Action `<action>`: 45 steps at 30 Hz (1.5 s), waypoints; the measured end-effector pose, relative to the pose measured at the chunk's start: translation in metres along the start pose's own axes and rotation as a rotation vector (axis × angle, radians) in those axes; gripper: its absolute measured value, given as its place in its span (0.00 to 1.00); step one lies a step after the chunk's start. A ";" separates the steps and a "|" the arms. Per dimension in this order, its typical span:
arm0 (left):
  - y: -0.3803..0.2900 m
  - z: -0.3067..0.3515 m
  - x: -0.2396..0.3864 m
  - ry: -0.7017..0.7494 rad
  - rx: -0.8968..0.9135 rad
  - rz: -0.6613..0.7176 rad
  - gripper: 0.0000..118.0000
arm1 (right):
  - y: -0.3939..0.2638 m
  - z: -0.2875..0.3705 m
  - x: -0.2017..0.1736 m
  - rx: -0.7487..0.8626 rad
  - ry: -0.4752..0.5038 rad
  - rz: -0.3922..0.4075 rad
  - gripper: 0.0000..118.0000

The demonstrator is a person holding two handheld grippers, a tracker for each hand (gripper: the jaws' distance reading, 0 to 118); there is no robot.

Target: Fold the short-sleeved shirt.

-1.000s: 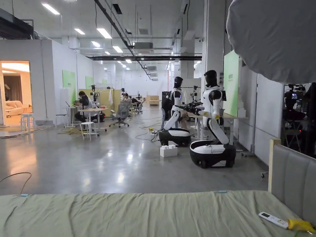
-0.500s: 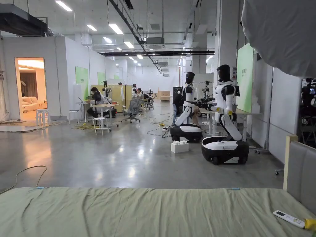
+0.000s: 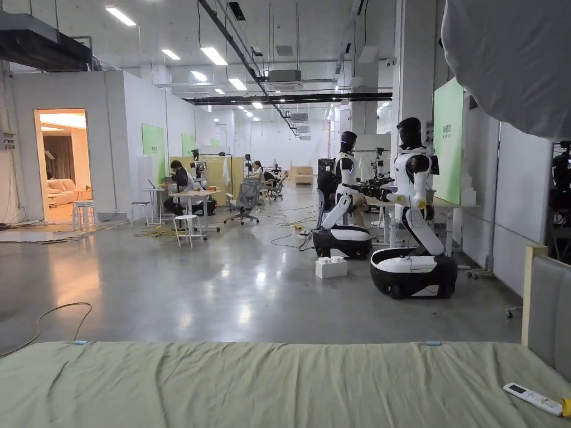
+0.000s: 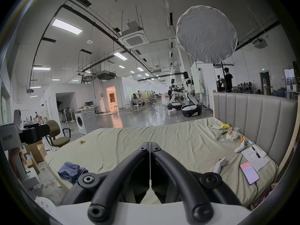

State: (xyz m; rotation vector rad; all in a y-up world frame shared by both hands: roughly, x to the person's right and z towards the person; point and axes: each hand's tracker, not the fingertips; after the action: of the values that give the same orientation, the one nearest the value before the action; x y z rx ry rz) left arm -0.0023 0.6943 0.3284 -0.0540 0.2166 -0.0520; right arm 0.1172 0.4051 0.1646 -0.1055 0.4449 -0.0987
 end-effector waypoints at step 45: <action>0.012 0.016 -0.009 -0.015 0.036 0.031 1.00 | 0.006 0.004 0.003 0.036 0.014 -0.059 1.00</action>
State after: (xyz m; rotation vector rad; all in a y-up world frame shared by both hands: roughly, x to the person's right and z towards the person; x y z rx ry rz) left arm -0.0071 0.7077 0.3451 -0.0151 0.2014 -0.0248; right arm 0.1223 0.4106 0.1656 -0.0829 0.4541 -0.1650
